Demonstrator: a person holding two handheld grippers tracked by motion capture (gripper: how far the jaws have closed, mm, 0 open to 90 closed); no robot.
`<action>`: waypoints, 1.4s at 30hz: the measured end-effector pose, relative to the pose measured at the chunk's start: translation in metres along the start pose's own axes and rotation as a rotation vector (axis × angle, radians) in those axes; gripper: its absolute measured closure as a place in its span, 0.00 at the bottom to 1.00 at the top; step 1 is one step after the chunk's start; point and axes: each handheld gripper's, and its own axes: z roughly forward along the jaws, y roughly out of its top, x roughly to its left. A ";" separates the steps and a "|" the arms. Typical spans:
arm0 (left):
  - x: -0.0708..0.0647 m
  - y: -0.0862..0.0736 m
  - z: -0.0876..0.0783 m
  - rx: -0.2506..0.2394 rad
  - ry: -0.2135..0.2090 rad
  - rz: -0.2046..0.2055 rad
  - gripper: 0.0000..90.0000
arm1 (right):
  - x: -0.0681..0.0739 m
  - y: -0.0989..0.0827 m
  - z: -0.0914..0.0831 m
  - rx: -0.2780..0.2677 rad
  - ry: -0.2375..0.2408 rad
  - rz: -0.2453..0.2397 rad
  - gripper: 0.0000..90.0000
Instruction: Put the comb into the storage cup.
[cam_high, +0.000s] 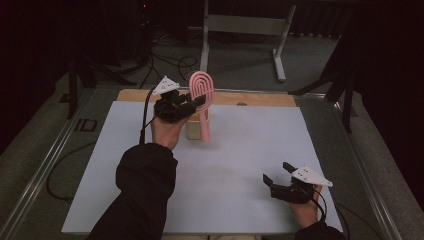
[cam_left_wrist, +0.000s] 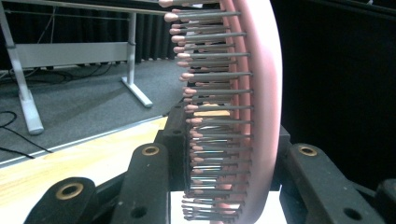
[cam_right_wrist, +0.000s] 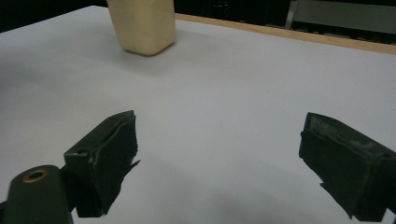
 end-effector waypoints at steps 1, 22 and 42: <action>0.000 0.001 0.001 -0.001 0.002 0.000 0.72 | 0.000 0.000 0.000 -0.002 0.003 -0.002 0.12; 0.020 0.023 0.009 -0.028 0.072 0.000 0.72 | -0.004 0.001 -0.002 -0.016 0.000 0.015 0.13; 0.036 0.038 0.015 -0.038 0.155 0.007 0.72 | -0.005 0.000 -0.002 -0.028 0.002 0.021 0.12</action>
